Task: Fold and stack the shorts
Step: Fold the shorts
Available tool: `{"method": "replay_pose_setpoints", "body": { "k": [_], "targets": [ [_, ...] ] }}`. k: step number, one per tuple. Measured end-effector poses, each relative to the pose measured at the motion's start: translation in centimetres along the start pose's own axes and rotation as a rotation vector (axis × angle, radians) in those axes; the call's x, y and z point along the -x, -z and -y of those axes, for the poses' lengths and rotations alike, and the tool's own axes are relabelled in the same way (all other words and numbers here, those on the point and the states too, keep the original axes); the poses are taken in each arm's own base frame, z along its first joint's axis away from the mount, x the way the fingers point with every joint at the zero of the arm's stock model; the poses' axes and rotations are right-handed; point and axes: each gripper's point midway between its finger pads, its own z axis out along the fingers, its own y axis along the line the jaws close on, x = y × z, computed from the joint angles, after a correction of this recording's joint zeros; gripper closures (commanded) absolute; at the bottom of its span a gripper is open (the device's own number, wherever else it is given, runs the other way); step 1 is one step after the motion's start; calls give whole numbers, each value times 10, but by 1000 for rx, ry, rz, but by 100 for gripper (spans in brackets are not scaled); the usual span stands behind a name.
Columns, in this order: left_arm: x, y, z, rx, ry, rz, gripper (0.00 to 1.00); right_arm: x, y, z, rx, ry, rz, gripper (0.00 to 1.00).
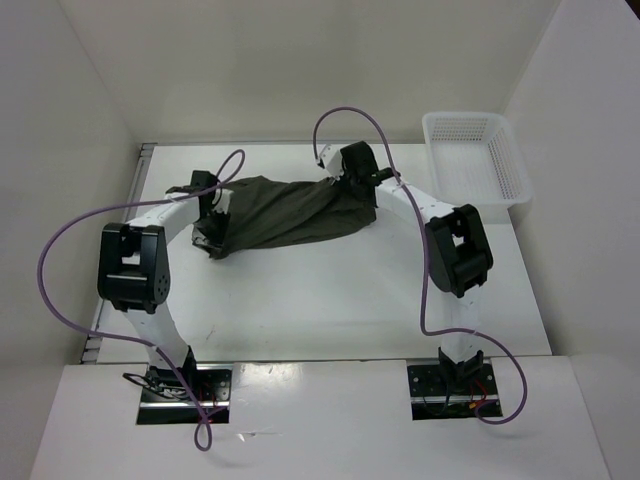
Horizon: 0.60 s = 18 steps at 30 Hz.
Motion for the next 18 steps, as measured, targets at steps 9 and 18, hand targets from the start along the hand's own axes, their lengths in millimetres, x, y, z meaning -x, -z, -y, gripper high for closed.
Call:
{"method": "replay_pose_setpoints", "body": {
  "k": [9, 18],
  "targets": [
    [26, 15, -10, -32, 43, 74, 55, 6, 2, -7, 8, 11, 10, 100],
    [11, 8, -6, -50, 44, 2, 86, 7, 2, -9, 12, 22, 12, 100]
  ]
}}
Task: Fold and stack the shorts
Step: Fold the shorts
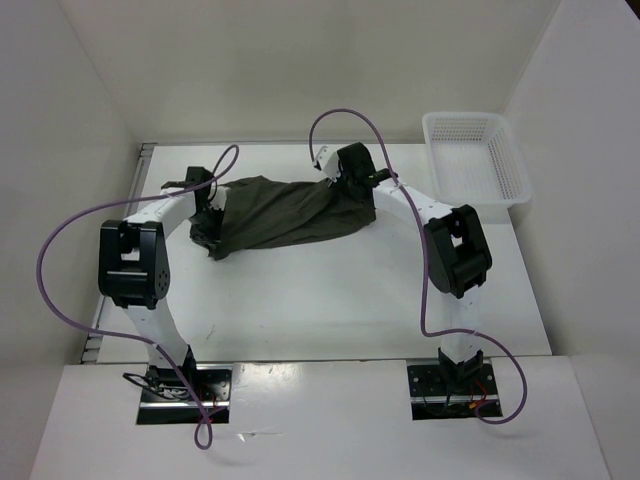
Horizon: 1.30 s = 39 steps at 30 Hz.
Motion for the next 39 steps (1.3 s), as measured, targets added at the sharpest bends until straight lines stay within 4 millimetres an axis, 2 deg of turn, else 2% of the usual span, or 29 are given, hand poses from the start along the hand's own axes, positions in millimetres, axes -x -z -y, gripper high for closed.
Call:
{"method": "replay_pose_setpoints", "body": {
  "k": [2, 8, 10, 12, 13, 15, 17, 20, 22, 23, 24, 26, 28, 31, 33, 35, 39],
  "targets": [
    [-3, -4, 1, -5, -1, -18, 92, 0, 0, 0, 1, 1, 0, 100],
    [-3, -6, 3, -15, 0, -23, 100, 0, 0, 0, -1, 4, -1, 100],
    [2, -4, 1, -8, 0, -9, 100, 0, 0, 2, -9, 4, -4, 100],
    [16, 1, -4, 19, -2, 33, 100, 0, 0, 7, -34, 8, -5, 100],
    [28, 6, -7, 35, -2, 64, 100, 2, 1, 11, -55, 7, -5, 100],
    [67, 25, -14, 71, -3, 180, 100, 10, 1, 27, -121, 3, -6, 100],
    [118, 56, -20, 101, -1, 332, 100, 30, -5, 53, -220, -29, 25, 100],
    [205, 124, -28, 145, 6, 631, 100, 71, -16, 103, -408, -130, 103, 100],
    [239, 163, -31, 166, 13, 778, 100, 86, -15, 126, -501, -192, 145, 100],
    [247, 177, -31, 171, 15, 830, 100, 87, -14, 131, -521, -212, 150, 100],
    [249, 183, -31, 173, 17, 857, 100, 86, -14, 133, -526, -224, 150, 100],
    [237, 172, -28, 174, 13, 840, 100, 82, -15, 129, -514, -233, 150, 100],
    [208, 136, -26, 175, 10, 755, 100, 66, -21, 116, -473, -217, 120, 100],
    [137, 59, -19, 161, -9, 521, 100, 31, -36, 80, -379, -169, 41, 100],
    [88, 23, -13, 147, -24, 365, 100, 8, -47, 55, -307, -134, -9, 100],
    [62, 10, -9, 138, -34, 285, 100, -9, -54, 35, -243, -107, -45, 100],
    [45, 16, -9, 139, -33, 274, 100, -30, -49, 9, -145, -68, -79, 100]
  ]
}}
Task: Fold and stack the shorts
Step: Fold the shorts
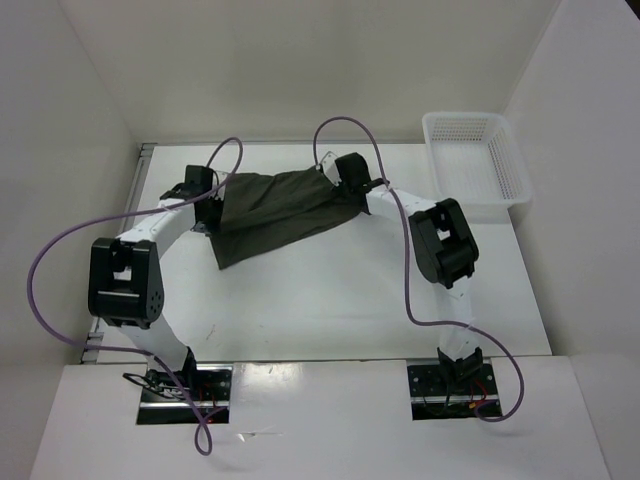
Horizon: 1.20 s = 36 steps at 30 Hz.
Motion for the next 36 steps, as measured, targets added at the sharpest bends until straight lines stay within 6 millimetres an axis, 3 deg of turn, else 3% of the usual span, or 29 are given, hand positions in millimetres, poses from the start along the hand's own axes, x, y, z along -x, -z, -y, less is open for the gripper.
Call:
{"method": "replay_pose_setpoints", "body": {
  "k": [5, 9, 15, 17, 19, 22, 25, 27, 30, 36],
  "targets": [
    [-14, 15, 0, -4, -1, -5, 100, -13, 18, -10, 59, 27, 3, 100],
    [-22, 18, 3, -20, -4, -39, 100, -15, 21, -11, 70, 38, 5, 100],
    [-3, 50, 10, -64, -9, 12, 98, -12, 26, -8, 68, 34, 15, 100],
    [-5, 57, 16, -77, -22, 25, 97, -11, 29, -7, 70, 34, 20, 100],
    [-23, 56, 29, -102, -50, -8, 97, -13, 32, -9, 77, 39, 19, 100],
    [-71, 46, 48, -144, -100, -136, 96, -18, 31, -12, 86, 47, 9, 99],
    [-110, 42, 59, -177, -132, -252, 92, -19, 31, -14, 97, 53, 8, 90],
    [-119, 43, 64, -188, -145, -279, 86, -18, 32, -17, 111, 54, 13, 69],
    [-126, 42, 70, -199, -168, -301, 73, -21, 33, -20, 125, 68, 7, 49],
    [-147, 53, 80, -256, -180, -409, 63, -30, 46, -19, 174, 114, -17, 34]
  ]
}}
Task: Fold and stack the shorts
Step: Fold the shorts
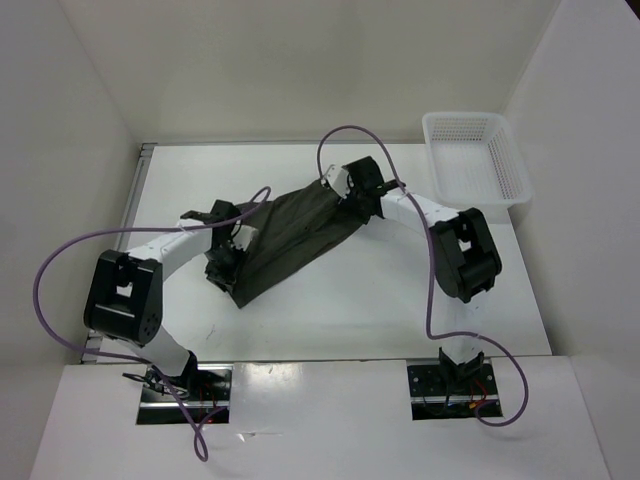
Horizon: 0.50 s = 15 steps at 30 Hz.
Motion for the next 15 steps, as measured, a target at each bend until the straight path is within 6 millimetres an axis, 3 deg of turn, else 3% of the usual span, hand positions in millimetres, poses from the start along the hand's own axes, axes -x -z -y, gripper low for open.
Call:
{"method": "replay_pose_setpoints", "body": {
  "k": [2, 6, 10, 13, 15],
  "targets": [
    [1, 11, 6, -31, 1, -9, 57, 2, 15, -1, 59, 12, 24, 31],
    [19, 49, 20, -101, -3, 39, 57, 11, 64, 10, 162, 47, 116, 32],
    [40, 74, 29, -143, -15, 118, 57, 49, 105, 26, 204, 30, 271, 39],
    [59, 68, 24, -121, -22, 170, 57, 83, 109, 25, 230, -9, 365, 55],
    [76, 57, 13, -74, -20, 209, 57, 103, 96, 17, 251, -48, 386, 68]
  ]
}}
